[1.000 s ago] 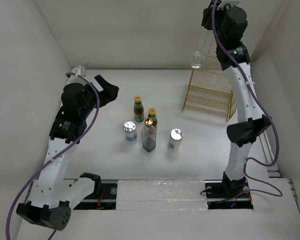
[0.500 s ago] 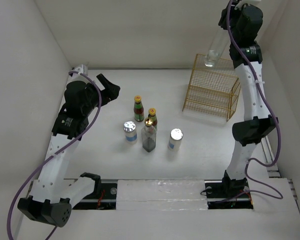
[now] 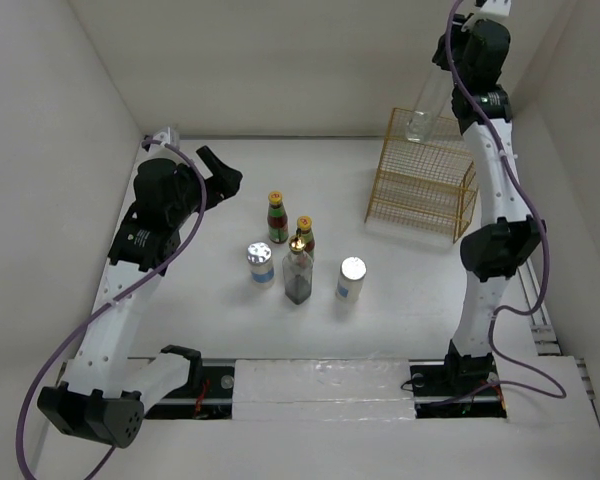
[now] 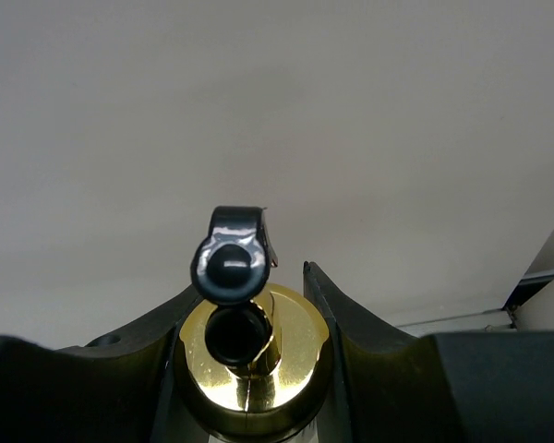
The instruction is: Organize the condiment bottles
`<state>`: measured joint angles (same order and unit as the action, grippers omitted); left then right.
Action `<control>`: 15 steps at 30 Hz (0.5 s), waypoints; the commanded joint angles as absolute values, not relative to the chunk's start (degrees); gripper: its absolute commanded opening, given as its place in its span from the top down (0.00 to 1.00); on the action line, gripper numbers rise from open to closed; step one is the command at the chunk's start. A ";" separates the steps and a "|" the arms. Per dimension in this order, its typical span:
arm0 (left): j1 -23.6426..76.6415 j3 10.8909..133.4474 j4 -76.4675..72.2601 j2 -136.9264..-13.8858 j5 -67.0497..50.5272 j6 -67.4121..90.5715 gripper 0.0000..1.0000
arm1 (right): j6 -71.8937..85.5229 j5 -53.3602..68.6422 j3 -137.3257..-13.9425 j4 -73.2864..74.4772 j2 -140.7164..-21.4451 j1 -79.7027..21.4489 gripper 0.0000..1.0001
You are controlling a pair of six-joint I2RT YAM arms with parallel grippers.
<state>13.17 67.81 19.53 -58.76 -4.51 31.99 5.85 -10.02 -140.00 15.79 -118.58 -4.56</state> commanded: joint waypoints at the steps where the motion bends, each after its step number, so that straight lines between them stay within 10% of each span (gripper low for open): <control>1: 13.45 68.91 17.58 -58.36 -5.27 32.17 0.18 | 8.09 -9.23 -143.00 7.03 -118.21 -4.22 1.00; 15: 13.45 68.38 17.58 -58.89 -4.22 32.17 0.18 | 9.23 -14.68 -137.65 1.23 -118.83 -4.74 1.00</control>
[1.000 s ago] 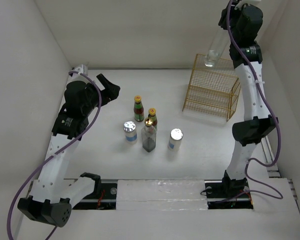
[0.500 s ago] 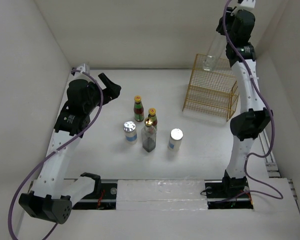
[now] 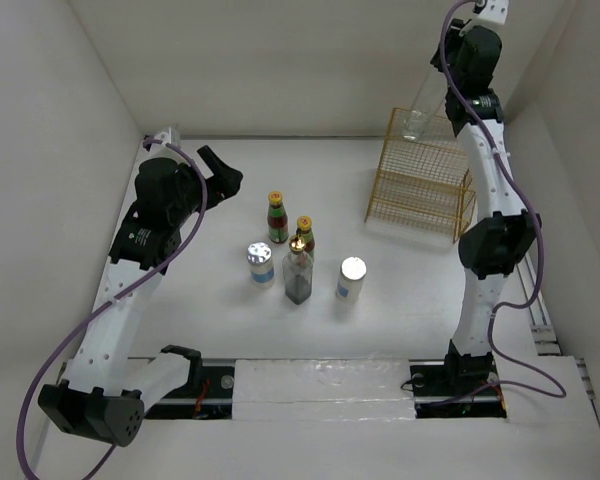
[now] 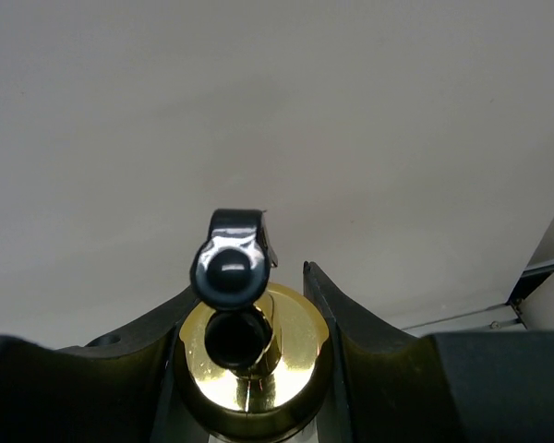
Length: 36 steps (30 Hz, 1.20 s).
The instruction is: Organize the condiment bottles
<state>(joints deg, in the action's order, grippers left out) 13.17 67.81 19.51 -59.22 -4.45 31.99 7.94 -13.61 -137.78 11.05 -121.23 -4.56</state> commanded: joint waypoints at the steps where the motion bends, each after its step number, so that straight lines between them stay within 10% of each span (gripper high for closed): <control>1: 13.45 67.86 17.58 -58.89 -4.22 32.17 0.17 | 9.23 -14.68 -136.42 1.23 -118.83 -4.75 1.00; 14: 13.45 67.32 17.05 -58.36 -3.69 32.17 0.17 | 7.47 -13.27 -117.08 0.18 -115.93 -7.55 0.93; 23: 13.45 66.27 17.58 -57.31 -3.16 32.70 0.17 | 7.47 -15.11 -110.31 0.18 -109.36 -9.14 0.17; 29: 13.45 67.41 17.58 -57.83 -2.64 33.74 0.17 | 7.47 -12.05 -104.43 0.70 -98.54 -11.15 0.03; 32: 13.45 67.94 17.58 -57.83 -0.53 33.75 0.19 | 7.47 -5.03 -93.46 0.70 -88.71 -14.05 0.41; 34: 13.45 68.55 18.28 -57.83 1.39 34.27 0.22 | 7.47 -1.86 -81.60 -0.61 -79.57 -16.34 1.00; 36: 13.45 69.08 18.28 -57.83 2.02 34.28 0.39 | 7.47 5.95 -73.25 -3.15 -73.42 -19.59 1.00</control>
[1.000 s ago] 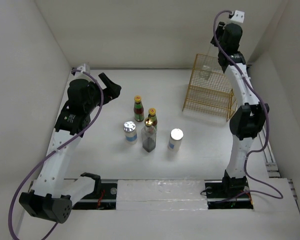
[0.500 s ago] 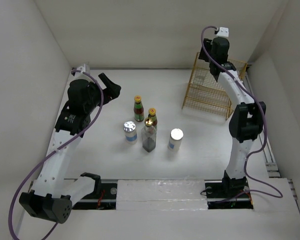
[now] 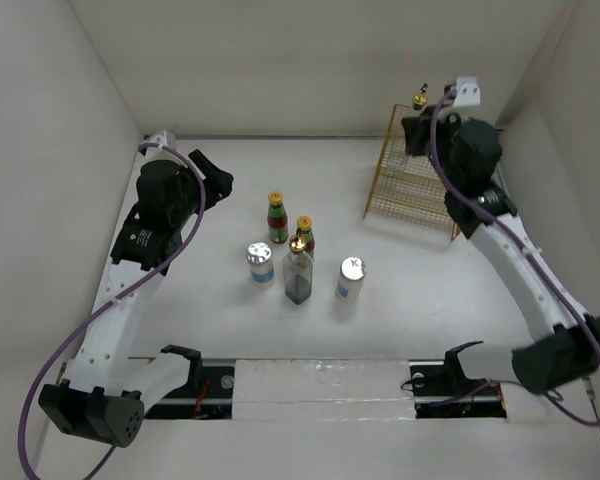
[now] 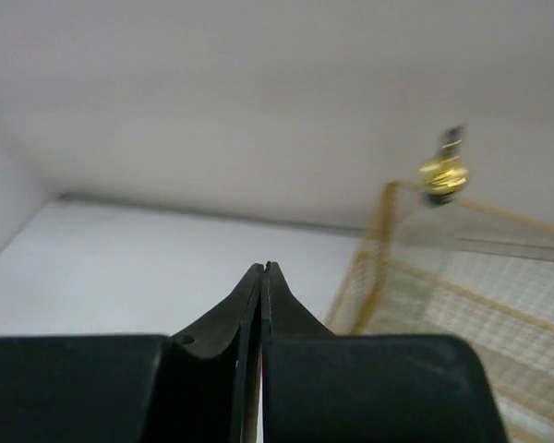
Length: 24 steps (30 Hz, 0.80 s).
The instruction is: Organize the condiment bottles
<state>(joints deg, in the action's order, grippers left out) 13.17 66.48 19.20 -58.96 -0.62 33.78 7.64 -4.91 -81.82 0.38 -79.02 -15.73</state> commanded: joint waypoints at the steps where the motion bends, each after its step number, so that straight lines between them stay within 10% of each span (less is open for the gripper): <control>1: 13.45 69.08 18.80 -57.83 2.02 34.28 0.44 | 7.47 8.59 -66.69 -3.16 -67.99 -20.73 0.97; 3: 13.45 69.60 18.81 -57.83 2.02 34.28 0.62 | 7.47 14.66 -61.90 0.06 -63.13 -24.15 0.75; 5: 13.45 69.61 18.81 -57.83 2.54 34.80 0.63 | 6.94 16.87 -56.44 2.62 -56.80 -26.79 0.34; 8: 13.45 70.75 18.81 -59.06 2.55 34.80 0.56 | 3.53 19.42 -53.62 7.81 -53.18 -33.12 0.11; 13: 13.45 71.28 18.81 -59.06 1.93 34.80 0.40 | 0.27 20.04 -54.14 11.07 -55.89 -42.17 0.06; 24: 13.45 70.22 18.81 -58.54 0.88 35.33 0.39 | -0.26 13.81 -57.22 -2.18 -67.93 -52.20 0.04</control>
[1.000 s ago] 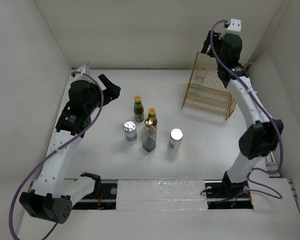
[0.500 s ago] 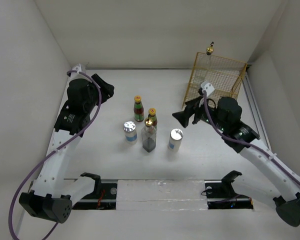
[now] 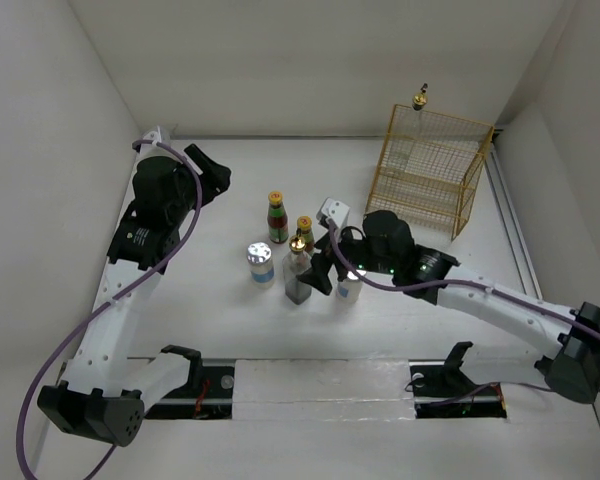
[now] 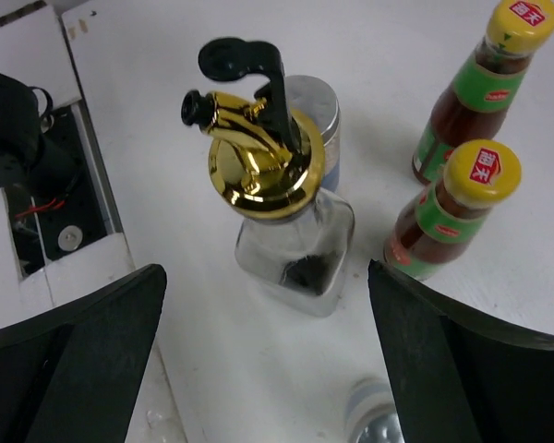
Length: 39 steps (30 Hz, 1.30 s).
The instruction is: Organize the condiment bottles
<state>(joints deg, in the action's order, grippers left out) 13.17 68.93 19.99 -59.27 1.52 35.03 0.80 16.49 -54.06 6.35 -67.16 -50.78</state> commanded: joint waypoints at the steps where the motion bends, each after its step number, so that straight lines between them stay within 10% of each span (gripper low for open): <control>1: 13.45 69.53 18.81 -58.01 0.88 35.33 0.39 | 0.35 13.19 -56.52 -3.68 -69.59 -52.21 0.04; 14: 13.45 67.85 18.81 -56.95 -0.18 35.33 0.39 | 0.88 2.29 -55.99 -19.33 -78.05 -54.67 0.22; 19: 13.45 66.71 18.81 -55.82 -0.18 35.33 0.39 | 1.41 2.81 -57.04 -20.21 -80.16 -54.67 0.72; 25: 13.45 66.71 18.81 -55.28 0.44 35.33 0.39 | 1.41 3.34 -64.84 -14.60 -75.94 -55.20 0.99; 39: 13.45 66.71 18.28 -55.28 0.44 35.33 0.39 | 2.02 1.32 -104.38 5.09 -79.26 -37.46 1.00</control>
